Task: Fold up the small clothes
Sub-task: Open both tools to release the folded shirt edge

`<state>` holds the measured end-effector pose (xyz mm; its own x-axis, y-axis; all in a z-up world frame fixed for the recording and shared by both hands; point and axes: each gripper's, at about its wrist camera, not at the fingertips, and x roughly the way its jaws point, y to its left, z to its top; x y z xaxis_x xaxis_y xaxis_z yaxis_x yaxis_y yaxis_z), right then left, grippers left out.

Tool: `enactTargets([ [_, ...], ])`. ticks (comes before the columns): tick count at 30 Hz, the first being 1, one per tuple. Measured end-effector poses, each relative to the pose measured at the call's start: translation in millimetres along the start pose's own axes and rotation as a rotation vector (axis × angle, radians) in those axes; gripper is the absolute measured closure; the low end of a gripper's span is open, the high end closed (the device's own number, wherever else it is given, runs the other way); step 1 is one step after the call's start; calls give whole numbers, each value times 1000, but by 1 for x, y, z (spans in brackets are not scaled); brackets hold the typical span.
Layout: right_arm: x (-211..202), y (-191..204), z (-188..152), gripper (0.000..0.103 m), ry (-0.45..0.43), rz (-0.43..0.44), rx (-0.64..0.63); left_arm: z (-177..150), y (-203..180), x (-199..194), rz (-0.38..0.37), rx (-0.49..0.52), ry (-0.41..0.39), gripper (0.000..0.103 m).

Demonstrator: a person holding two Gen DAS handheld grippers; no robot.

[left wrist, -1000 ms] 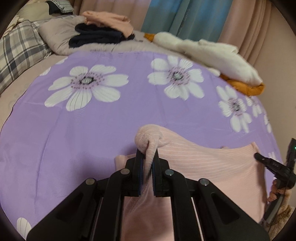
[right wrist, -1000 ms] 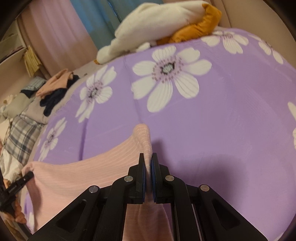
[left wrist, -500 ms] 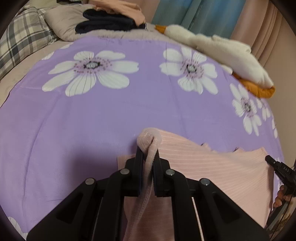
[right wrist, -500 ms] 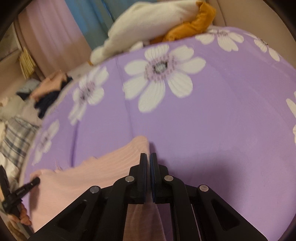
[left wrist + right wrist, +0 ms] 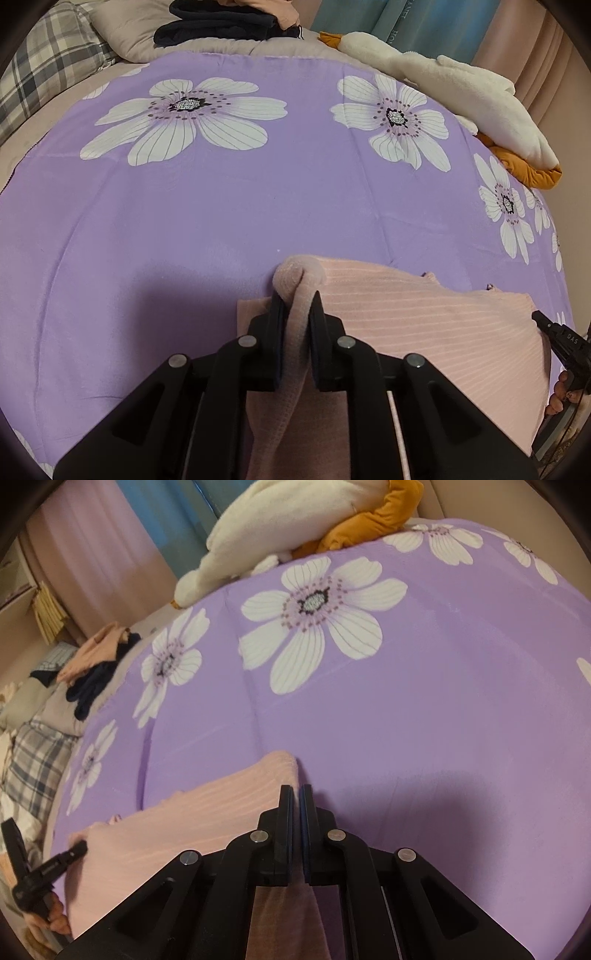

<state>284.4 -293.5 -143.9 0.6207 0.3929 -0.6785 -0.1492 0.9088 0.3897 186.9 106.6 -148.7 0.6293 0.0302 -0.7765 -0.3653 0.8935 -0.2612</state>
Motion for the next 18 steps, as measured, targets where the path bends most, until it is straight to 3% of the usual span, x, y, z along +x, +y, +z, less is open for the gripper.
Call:
enactTargets([
  [4,5,0,-2,98,22,-27,-8,-1,0,-4,-5,5,-7,84],
  [5,4,0,-2,98,22,-37,-9,-2,-1,-7,-5,7,-13,79],
  [7,1,-1,-2,98,18,-53,-8,-4,-2,-14,-28,7,-26,63],
  [9,-3,-1,-2,98,21,-51,-4,-7,-4,-27,-63,9,-63,37],
  [10,-5,0,-2,96,22,-58,-4,-9,-5,-36,-56,14,-85,32],
  [13,-13,2,-3,80,10,-78,-6,-11,-6,-59,-67,29,-126,24],
  [15,-22,6,-4,65,-3,-84,-13,-14,-4,-76,-99,13,-127,16],
  [18,-36,12,-7,50,-17,-72,-21,-22,1,-98,-143,-15,-123,11],
])
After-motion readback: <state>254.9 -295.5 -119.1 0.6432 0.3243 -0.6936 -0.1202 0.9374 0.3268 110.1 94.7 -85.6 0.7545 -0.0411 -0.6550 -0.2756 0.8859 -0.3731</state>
